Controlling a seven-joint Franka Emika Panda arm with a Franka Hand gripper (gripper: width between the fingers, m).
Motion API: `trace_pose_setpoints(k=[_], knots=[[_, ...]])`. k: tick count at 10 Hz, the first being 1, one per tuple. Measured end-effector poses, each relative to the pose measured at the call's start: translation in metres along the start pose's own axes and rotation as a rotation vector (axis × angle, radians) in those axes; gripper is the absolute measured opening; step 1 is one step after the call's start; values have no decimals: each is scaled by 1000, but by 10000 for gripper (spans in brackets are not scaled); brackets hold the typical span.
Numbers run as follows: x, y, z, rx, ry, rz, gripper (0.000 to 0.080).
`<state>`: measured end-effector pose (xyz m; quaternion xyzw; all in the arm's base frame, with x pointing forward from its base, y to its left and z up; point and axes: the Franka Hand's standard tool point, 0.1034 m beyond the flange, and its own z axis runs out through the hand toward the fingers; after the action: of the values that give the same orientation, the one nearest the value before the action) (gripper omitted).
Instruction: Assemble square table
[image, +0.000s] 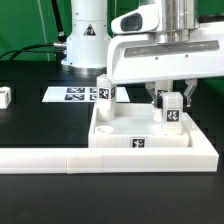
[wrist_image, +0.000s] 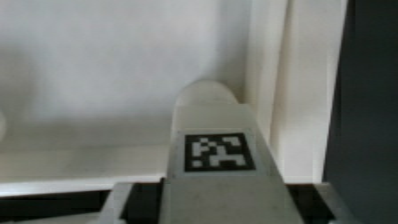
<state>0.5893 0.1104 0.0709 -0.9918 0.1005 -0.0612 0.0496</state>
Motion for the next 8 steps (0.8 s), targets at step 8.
trace_pose_setpoints(k=[8], knots=[[-4, -6, 0, -6, -38, 638, 292]])
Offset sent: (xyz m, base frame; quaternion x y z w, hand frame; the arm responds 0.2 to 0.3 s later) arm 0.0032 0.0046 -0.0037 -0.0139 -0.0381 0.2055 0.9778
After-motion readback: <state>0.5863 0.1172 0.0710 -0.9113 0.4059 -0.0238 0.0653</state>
